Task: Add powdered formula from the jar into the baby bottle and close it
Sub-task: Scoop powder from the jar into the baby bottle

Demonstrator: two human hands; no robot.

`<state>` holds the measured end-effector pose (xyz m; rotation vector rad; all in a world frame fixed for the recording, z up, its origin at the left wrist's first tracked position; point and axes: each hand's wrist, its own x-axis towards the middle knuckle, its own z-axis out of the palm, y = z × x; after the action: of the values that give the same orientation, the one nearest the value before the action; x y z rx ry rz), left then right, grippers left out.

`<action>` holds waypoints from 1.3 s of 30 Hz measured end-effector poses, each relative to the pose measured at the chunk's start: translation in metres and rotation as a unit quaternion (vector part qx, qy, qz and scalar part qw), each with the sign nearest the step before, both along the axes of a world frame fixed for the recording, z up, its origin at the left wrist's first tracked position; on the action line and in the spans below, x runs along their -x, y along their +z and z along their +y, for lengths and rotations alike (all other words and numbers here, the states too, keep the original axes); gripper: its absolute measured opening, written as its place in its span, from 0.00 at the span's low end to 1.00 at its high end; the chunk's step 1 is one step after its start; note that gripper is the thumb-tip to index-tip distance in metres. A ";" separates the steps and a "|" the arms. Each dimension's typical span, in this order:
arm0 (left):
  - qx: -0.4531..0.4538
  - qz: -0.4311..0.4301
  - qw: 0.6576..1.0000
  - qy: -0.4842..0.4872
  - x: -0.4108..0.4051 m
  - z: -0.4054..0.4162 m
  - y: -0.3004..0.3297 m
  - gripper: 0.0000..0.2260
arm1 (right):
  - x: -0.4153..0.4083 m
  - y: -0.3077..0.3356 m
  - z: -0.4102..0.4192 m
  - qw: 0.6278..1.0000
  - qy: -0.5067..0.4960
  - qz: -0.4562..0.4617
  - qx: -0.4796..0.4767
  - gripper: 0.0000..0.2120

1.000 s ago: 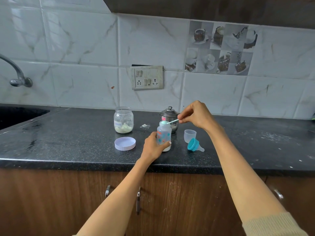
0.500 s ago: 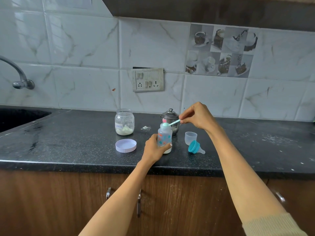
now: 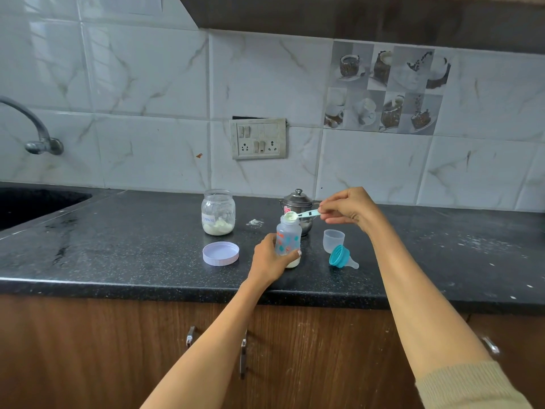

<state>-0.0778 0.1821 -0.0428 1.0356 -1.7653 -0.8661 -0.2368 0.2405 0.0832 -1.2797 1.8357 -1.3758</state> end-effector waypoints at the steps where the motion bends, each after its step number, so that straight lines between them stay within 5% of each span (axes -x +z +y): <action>1: 0.001 -0.001 1.000 -0.001 0.000 0.000 0.000 0.24 | 0.000 -0.001 -0.001 1.000 -0.008 -0.023 -0.006 0.07; 16: -0.006 0.000 1.000 -0.002 -0.001 0.003 0.001 0.25 | 0.014 -0.011 -0.010 0.966 0.018 -0.258 -0.027 0.04; 26: 0.016 0.096 0.994 0.057 -0.012 -0.002 0.024 0.41 | 0.007 0.023 -0.017 0.954 0.047 -0.297 0.020 0.04; 31: 0.032 0.127 0.987 0.091 -0.045 -0.029 0.057 0.39 | -0.021 0.045 -0.045 0.955 0.082 -0.283 0.021 0.06; 36: 0.015 0.074 0.984 0.161 -0.087 -0.068 0.072 0.30 | -0.057 0.053 -0.089 0.956 0.106 -0.274 0.016 0.08; 39: -0.004 0.042 0.983 0.179 -0.103 -0.091 0.070 0.34 | -0.076 0.050 -0.121 0.957 0.110 -0.268 0.001 0.08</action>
<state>0.0250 0.0912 0.0269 1.2548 -1.4449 -0.6790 -0.1603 0.1196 0.1330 -0.9511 1.2842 -1.4235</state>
